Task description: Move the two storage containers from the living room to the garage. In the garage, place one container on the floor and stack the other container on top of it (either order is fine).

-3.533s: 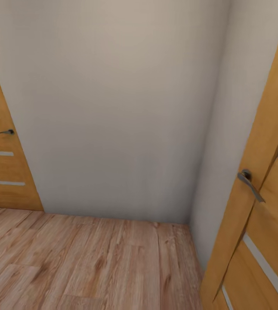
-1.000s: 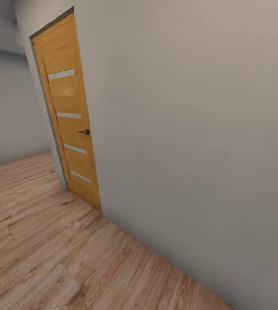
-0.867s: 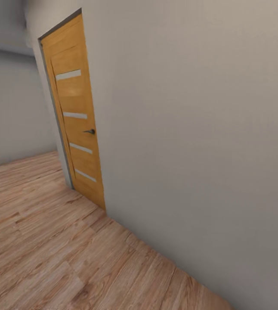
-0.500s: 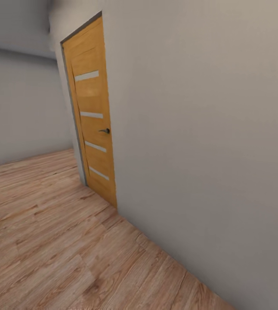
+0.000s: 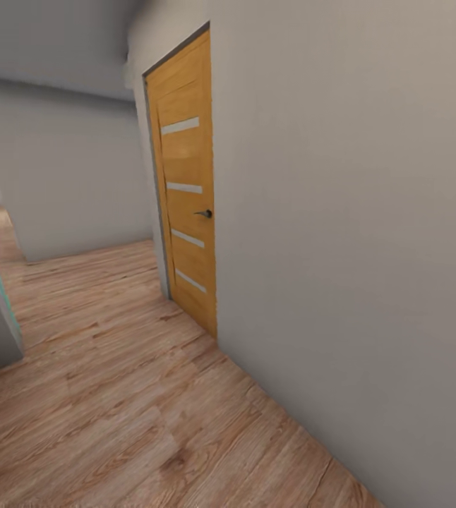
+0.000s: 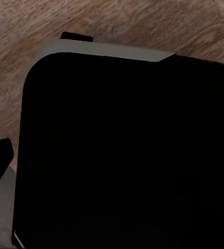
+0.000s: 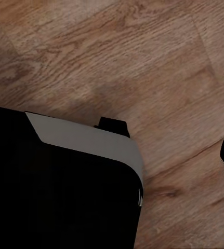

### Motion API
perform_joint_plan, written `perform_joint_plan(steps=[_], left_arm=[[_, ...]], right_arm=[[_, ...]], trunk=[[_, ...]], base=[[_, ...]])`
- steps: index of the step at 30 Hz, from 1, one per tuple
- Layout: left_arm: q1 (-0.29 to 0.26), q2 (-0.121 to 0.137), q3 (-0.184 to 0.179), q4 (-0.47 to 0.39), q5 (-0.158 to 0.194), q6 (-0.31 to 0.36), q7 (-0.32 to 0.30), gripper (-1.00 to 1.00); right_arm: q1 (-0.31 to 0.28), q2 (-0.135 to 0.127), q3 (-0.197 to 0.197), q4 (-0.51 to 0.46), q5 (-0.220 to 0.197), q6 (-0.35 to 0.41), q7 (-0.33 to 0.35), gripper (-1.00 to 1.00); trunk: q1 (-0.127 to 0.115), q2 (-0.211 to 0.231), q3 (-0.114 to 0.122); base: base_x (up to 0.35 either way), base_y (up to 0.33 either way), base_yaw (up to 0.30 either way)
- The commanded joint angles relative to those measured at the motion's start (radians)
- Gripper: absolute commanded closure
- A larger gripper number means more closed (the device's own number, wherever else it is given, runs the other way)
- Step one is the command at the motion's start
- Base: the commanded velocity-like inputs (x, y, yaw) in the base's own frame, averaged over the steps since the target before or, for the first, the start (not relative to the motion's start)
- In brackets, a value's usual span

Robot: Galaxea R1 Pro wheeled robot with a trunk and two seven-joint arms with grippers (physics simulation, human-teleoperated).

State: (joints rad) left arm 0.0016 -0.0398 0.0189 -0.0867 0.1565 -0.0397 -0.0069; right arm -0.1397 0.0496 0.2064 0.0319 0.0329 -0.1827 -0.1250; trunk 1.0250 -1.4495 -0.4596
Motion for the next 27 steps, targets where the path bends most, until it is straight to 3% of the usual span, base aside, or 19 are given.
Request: perform_joint_plan(steps=[1,9,17,27], left_arm=[[0.000,-0.001,0.002,-0.001,0.013,-0.002,0.000,-1.00],[0.000,-0.002,0.003,0.001,0.037,-0.001,-0.001,-1.00],[0.001,-0.003,0.000,0.002,0.038,0.001,-0.001,-1.00],[0.000,-0.003,-0.002,0.002,0.038,0.002,-0.001,-1.00]], right_arm=[[-0.001,0.000,0.005,0.003,0.004,-0.004,-0.005,-1.00],[-0.001,-0.002,0.005,0.003,0.002,-0.006,-0.005,-1.00],[-0.001,-0.005,0.005,0.003,-0.001,-0.006,-0.005,-1.00],[-0.001,-0.005,0.004,0.003,-0.001,-0.006,-0.005,-1.00]], trunk=[[0.000,-0.001,-0.001],[0.000,-0.001,-0.001],[0.000,-0.001,-0.001],[0.000,-0.001,-0.001]], base=[[0.000,0.000,0.276],[0.046,0.000,0.276],[0.290,-0.019,0.276],[0.315,-0.143,0.276]])
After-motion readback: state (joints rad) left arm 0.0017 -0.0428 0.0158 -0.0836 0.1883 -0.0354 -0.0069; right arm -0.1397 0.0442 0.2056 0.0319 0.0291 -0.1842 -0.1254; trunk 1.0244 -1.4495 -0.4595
